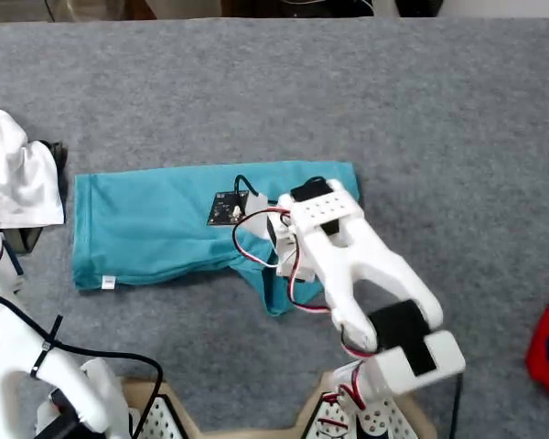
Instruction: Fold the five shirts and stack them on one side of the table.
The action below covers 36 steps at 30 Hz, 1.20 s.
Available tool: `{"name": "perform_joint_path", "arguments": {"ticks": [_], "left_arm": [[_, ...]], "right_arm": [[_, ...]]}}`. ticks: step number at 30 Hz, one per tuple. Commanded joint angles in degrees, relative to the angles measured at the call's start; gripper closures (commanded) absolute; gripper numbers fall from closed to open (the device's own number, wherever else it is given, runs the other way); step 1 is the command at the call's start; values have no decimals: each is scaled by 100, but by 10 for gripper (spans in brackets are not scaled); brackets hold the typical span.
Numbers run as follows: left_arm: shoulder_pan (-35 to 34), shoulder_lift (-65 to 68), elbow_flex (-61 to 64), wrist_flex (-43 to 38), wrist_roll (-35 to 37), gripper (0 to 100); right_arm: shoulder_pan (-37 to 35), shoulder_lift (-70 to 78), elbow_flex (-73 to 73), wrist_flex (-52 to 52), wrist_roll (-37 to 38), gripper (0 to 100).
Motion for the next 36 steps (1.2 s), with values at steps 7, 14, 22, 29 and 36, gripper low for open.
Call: {"name": "perform_joint_path", "arguments": {"ticks": [7,14,22,29,36], "left_arm": [[-44,-171,-281,-26,-44,981],[-35,-171,-281,-26,-44,981],[-44,-171,-264,-26,-44,981],[-53,-171,-264,-26,-44,981],[-53,-171,-290,-26,-44,981]], "right_arm": [[312,277,-259,-132,18,994],[163,-101,-567,589,53,991],[-409,-743,-66,615,26,831],[-374,-101,119,132,18,832],[-365,453,-31,18,18,832]]}}
